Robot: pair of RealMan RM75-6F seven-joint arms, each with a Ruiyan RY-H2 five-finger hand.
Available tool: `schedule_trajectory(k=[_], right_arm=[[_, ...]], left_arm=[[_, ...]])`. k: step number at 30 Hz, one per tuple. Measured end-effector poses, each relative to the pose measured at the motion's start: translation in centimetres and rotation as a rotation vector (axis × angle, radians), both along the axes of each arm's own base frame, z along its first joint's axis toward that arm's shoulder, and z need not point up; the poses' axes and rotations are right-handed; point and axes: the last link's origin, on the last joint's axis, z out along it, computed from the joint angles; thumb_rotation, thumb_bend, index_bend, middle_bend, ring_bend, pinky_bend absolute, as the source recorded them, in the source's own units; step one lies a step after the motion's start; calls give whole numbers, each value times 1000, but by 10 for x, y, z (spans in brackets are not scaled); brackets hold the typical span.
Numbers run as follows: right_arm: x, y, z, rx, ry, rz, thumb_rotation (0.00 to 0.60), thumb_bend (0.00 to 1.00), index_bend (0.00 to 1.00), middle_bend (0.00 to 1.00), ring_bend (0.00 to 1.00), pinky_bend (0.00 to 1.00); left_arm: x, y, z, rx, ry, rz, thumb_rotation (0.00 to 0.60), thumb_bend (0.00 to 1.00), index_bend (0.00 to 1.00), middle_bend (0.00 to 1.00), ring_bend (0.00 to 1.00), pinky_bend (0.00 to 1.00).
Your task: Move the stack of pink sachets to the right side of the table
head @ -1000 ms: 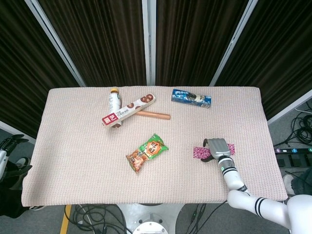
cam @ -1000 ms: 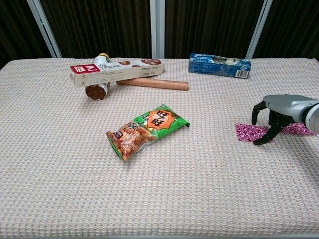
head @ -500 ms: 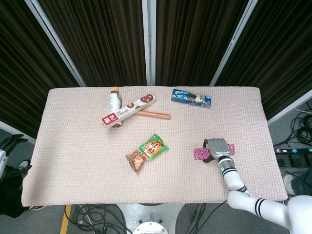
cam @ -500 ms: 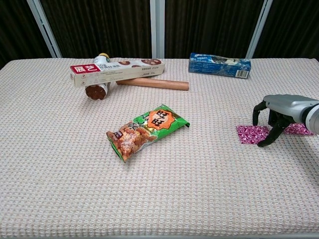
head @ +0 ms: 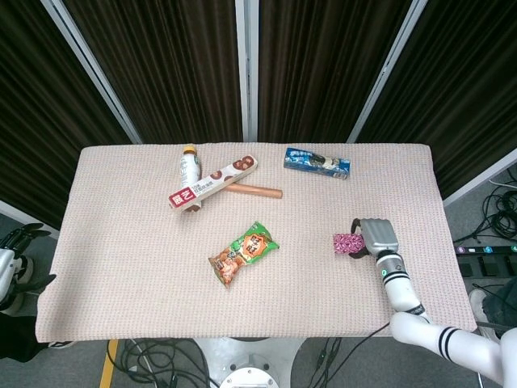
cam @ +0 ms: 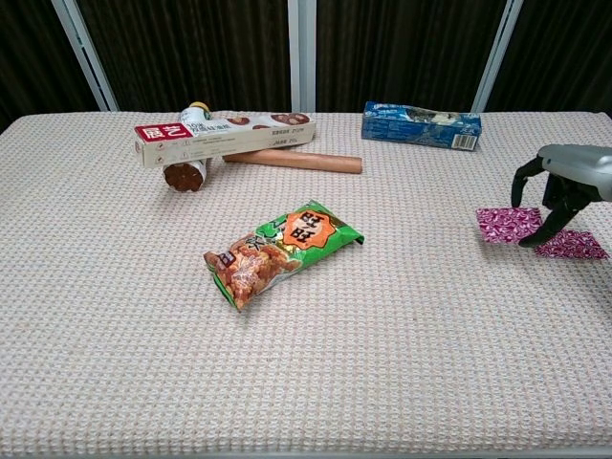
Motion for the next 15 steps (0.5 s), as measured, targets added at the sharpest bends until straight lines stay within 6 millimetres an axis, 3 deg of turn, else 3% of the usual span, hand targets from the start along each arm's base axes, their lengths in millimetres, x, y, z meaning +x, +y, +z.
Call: schedule_trajectory(k=[9,15], right_arm=[[-43,2,22,-34,57,-77,547,0,452,1000,1000,1000],[-61,7,27,-35,64,-104,542,0,453,1000,1000,1000]], left_arm=[[1,1,-5,-12,6,0,600,0,312,285,234,345],[4,3,-8,-15,7,-5,600,0,312,285,234,344]])
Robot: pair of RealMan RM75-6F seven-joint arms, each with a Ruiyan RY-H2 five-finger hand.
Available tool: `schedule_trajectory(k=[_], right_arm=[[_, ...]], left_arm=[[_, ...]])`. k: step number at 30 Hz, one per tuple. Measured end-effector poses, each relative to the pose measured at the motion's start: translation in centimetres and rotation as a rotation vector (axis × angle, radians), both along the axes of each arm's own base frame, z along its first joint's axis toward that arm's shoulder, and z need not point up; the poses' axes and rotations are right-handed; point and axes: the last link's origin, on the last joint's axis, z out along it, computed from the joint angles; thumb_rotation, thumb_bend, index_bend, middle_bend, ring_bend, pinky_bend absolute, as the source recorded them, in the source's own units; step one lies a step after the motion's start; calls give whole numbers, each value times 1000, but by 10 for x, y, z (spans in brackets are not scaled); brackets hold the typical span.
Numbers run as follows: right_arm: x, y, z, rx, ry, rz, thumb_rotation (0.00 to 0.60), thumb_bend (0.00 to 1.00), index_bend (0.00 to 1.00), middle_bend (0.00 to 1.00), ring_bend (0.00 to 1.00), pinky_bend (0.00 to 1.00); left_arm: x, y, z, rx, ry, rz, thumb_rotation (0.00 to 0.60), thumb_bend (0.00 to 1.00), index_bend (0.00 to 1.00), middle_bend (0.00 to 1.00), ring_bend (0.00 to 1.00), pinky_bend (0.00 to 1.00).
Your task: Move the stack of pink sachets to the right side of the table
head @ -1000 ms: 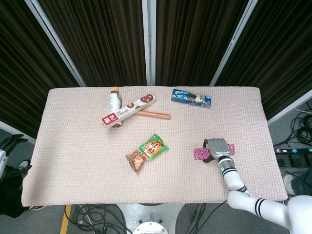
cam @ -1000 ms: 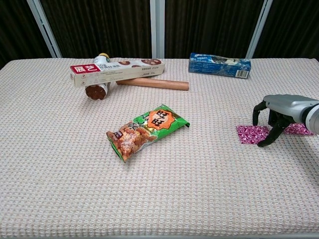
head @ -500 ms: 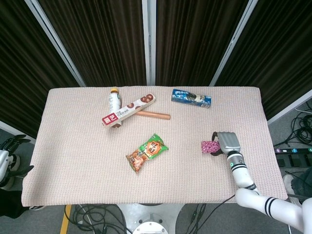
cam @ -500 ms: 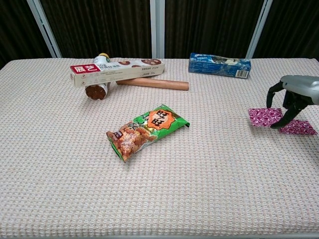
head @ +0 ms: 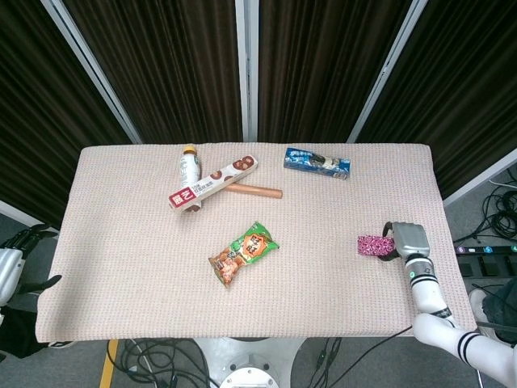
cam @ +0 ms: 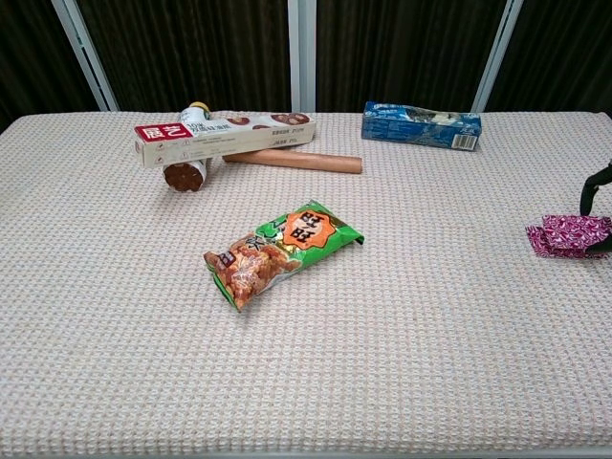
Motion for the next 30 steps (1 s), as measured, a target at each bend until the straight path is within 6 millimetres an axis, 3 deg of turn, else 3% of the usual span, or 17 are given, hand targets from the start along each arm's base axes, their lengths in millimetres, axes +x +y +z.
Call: schedule_trajectory(k=[30], right_arm=[[0,-12,-11,33,17,39,544,0,453,1000,1000,1000]], left_arm=[[-2,-1,1,6,15,9,600,0,312,286,234,345]])
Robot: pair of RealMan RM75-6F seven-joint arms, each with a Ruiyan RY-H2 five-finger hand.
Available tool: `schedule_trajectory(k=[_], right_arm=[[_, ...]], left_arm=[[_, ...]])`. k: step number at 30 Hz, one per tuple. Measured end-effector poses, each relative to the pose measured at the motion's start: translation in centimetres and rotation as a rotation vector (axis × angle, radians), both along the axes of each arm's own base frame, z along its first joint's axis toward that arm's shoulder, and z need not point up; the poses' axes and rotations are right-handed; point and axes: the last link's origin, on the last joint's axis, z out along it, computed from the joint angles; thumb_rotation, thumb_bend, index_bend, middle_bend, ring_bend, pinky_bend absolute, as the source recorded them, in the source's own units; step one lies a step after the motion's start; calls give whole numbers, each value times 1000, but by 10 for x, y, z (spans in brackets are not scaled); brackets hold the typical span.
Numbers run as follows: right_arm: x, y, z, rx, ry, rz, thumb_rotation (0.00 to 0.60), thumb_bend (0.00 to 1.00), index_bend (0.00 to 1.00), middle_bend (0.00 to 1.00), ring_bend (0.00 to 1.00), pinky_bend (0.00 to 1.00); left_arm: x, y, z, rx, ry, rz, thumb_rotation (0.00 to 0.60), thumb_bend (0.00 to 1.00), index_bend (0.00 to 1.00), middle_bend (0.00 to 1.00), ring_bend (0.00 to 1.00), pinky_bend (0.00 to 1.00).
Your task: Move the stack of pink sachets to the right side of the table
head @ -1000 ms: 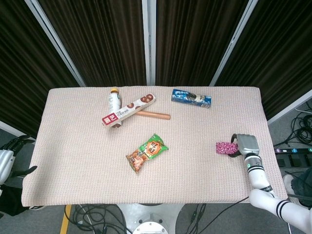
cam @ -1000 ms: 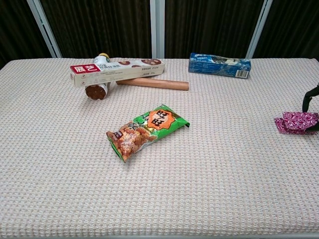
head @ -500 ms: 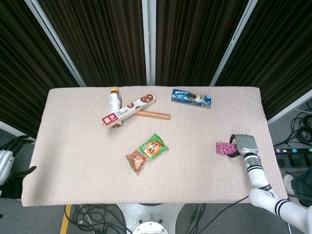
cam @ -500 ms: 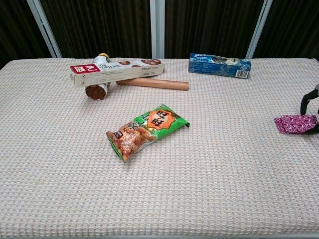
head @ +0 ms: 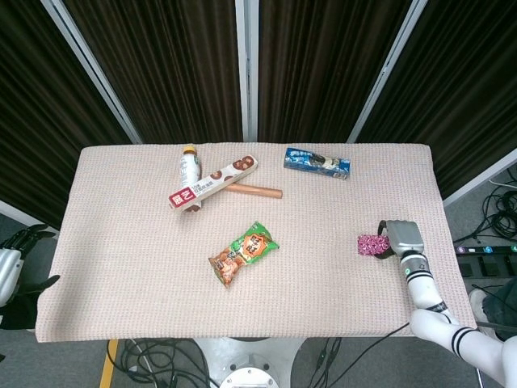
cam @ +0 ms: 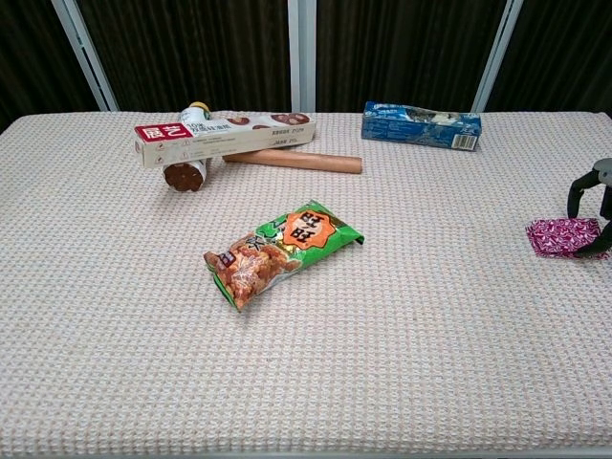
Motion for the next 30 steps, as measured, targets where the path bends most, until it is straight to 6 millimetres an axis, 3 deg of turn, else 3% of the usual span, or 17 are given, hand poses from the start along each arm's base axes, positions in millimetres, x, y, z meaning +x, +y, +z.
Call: schedule_trajectory(k=[24,30], right_arm=[[-3,0,-3,40,17,19,543,0,452,1000,1000,1000],[-4,0,-5,42,15,17,558,0,404,1000,1000,1000]], left_arm=[[2,3,-2,-4,7,-5,600,0,312,286,234,345],[2,4,-1,-2,8,-2,600,0,312,285,234,345]])
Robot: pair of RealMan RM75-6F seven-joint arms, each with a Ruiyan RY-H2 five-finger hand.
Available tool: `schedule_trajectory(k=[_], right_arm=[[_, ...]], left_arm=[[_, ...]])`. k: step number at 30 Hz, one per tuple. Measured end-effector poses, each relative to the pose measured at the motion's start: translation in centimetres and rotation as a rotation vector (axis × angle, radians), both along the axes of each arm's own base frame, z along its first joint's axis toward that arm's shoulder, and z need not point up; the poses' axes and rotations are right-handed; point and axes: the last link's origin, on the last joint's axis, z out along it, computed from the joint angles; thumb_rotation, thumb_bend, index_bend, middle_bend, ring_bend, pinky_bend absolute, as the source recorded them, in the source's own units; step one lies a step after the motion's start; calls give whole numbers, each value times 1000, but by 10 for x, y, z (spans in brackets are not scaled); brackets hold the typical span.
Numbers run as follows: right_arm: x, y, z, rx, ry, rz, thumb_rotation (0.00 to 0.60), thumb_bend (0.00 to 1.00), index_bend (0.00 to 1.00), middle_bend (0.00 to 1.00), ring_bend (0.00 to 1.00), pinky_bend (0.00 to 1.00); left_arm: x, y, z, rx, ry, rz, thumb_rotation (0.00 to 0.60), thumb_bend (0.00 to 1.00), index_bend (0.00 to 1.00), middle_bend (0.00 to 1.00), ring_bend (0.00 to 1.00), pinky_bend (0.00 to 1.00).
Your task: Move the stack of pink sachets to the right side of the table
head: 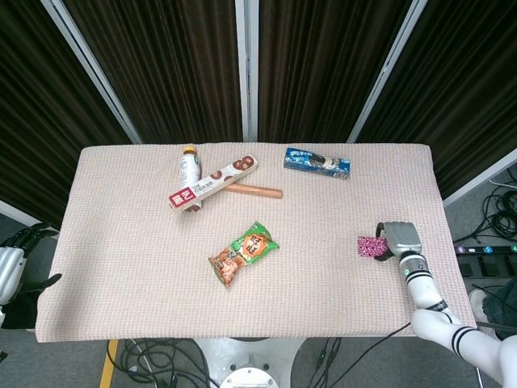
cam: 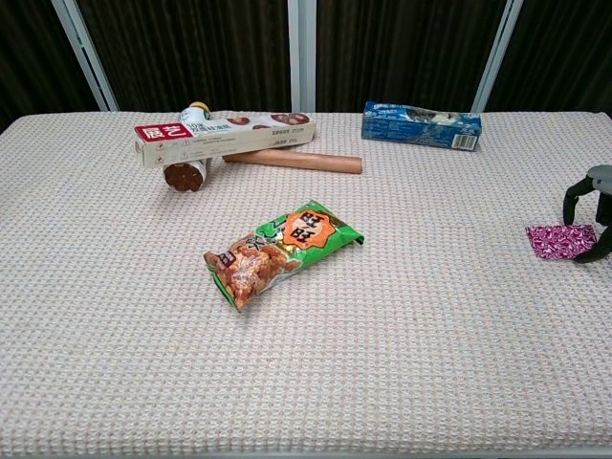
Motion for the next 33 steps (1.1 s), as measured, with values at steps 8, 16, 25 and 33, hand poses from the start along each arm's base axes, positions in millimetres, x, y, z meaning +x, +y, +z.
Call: schedule_trajectory(k=[8,16,25,33], right_arm=[[1,-1,2,-1,-5,2,549,0,329,1000,1000,1000],[8,1,5,-8,-22,20,536,0,329,1000,1000,1000],[7,7,3,-11,-16,25,511,0,293,1000,1000,1000],[27,5,13,-103,-149,80,358,0,330,1000,1000,992]], left_arm=[[1,0,2,9,-1,-6,600,0,312,286,234,345],[3,0,4,12,-2,-14,600,0,312,286,234,345],[4,-3,6,18,-5,-16,600,0,312,286,234,345],[7,-3,9,28,-3,-23,600,0,312,286,234,345]])
